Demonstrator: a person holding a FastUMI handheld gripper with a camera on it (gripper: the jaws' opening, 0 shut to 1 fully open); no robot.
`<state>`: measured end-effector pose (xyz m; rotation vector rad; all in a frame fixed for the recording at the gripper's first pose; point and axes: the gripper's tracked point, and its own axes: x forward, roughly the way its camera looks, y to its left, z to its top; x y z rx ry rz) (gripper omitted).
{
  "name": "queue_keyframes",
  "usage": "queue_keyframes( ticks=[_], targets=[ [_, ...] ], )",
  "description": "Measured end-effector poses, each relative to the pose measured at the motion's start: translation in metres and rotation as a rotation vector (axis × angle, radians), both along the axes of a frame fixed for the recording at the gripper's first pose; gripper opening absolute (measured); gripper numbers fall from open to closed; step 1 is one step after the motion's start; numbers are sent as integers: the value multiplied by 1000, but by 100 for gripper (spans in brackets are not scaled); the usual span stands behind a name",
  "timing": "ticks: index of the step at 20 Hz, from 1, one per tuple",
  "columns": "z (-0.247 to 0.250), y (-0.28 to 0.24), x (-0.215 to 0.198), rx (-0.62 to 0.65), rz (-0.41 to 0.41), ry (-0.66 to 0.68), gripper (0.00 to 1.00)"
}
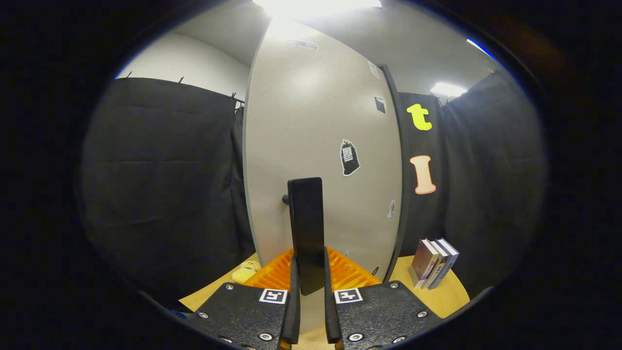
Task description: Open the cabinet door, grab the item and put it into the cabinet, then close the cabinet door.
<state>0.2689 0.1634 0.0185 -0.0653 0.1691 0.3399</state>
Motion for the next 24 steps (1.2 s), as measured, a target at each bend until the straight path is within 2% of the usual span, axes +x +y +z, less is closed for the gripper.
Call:
queue_keyframes(
  ticks=[13, 17, 21, 24],
  targets=[
    [5, -21, 3, -16, -120, -46, 20],
    [8, -32, 0, 4, -176, -53, 14],
    [18, -62, -8, 17, -254, -70, 14],
    [14, -96, 5, 5, -315, -79, 11]
  ],
)
